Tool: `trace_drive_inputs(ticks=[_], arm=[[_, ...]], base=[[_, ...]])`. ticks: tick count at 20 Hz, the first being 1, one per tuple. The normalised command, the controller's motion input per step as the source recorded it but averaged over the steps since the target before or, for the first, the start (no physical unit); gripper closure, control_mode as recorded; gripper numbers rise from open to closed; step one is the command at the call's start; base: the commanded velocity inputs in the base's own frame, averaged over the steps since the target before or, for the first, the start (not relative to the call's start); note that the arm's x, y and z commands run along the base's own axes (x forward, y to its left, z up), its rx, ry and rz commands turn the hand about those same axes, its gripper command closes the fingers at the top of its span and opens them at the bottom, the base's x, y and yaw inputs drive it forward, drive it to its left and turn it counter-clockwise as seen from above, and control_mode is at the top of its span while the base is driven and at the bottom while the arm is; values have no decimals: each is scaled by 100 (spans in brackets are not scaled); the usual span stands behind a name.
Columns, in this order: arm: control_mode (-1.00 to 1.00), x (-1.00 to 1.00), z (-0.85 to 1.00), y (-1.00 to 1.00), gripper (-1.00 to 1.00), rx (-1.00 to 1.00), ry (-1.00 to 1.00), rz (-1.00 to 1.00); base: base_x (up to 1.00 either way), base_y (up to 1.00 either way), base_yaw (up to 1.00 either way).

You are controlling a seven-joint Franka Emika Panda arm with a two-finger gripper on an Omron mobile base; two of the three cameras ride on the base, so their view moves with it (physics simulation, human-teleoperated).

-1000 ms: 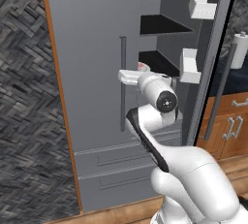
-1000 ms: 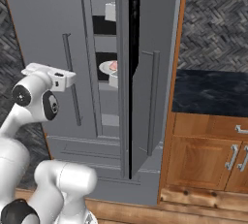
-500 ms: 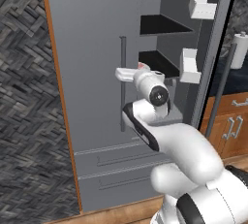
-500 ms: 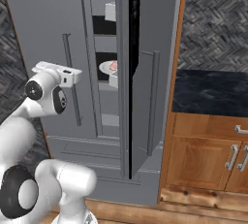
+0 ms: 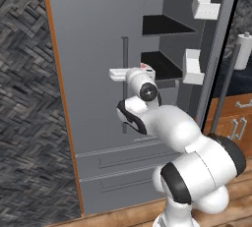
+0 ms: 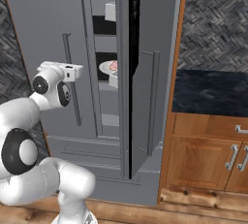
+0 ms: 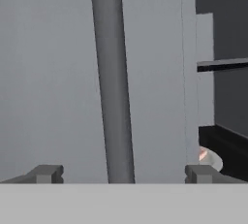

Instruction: Retrieve the steak from the fridge and place it on the saucepan with marinade on the stove.

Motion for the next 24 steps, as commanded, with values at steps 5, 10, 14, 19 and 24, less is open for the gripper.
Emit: trace_drive_inputs(ticks=[5,10,14,19,24], arm=[[-100,59,-17,21,-100,-7,1,0],[-100,65,-21,3,-100,-1,1,0],[-100,62,-23,0,-100,0,0,0],[-100,32,-7,0,100,0,0,0],[-100,0,0,0,100,0,0,0]], base=[[0,0,0],[0,0,0],[0,0,0],[0,0,0],[0,0,0]])
